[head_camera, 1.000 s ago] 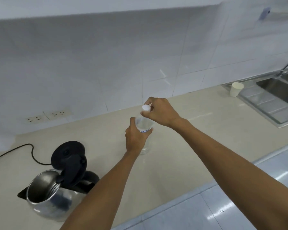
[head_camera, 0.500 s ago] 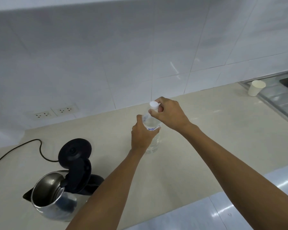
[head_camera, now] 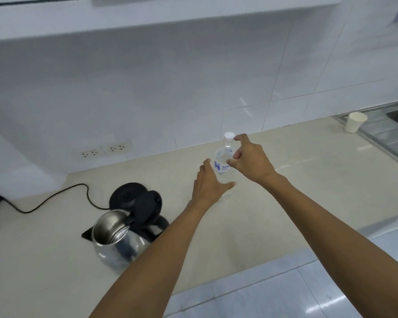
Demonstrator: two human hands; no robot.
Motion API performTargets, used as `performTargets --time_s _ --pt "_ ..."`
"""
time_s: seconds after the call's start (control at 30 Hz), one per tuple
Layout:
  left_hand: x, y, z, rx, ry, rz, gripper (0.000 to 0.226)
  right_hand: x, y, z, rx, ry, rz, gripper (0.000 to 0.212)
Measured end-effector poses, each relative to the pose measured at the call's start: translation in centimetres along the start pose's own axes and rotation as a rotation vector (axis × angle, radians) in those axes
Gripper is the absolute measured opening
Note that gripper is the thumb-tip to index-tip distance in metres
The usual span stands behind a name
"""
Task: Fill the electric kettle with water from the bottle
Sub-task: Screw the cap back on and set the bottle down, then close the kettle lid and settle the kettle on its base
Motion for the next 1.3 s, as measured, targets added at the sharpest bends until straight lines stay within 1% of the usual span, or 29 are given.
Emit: performTargets --time_s 0.17,0.4,0.5,0.6,0.8,0.93,1.13,1.3 --pt "5.7 3.3 -0.1 -0.104 -0.121 -0.005 0.113 5.7 -0.6 3.7 0.081 0.035 0.021 0.055" --pt "14.1 10.5 2.3 -0.135 -0.219 -0.09 0.105 12.3 -3.9 11.5 0.06 0.089 0.063 0.053" --pt "16.8 13.4 3.7 -0.154 -0.265 -0.126 0.1 13.9 -5.8 14.5 0.059 0.129 0.075 0.054" --pt "18.8 16.0 5.5 -0.134 -0.274 -0.149 0.094 15.0 -7.8 17.0 0.061 0.158 0.09 0.054" --pt "21.1 20.5 9.2 -0.17 -0.309 -0.186 0.086 15.3 -10.9 20.5 0.053 0.161 0.124 0.061" --pt "21.5 23.2 12.0 -0.147 -0.256 -0.237 0.086 15.1 -12.8 22.9 0.051 0.182 0.166 0.065" --pt "21.3 26.5 17.2 -0.166 -0.097 -0.274 0.091 14.6 -15.2 24.6 0.04 0.208 0.214 0.061" --pt "20.8 27.0 20.3 -0.146 0.032 -0.237 0.1 13.9 -16.9 24.6 0.105 0.238 0.262 0.061"
Point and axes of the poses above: each hand's wrist, its own x-axis away from the middle knuckle, its own y-axis out of the back of the hand, z = x × y, the point moved 4 cm from there along -x, towards the middle knuckle, and after that the axes turned 5 degrees about x, right-handed, at the moved point
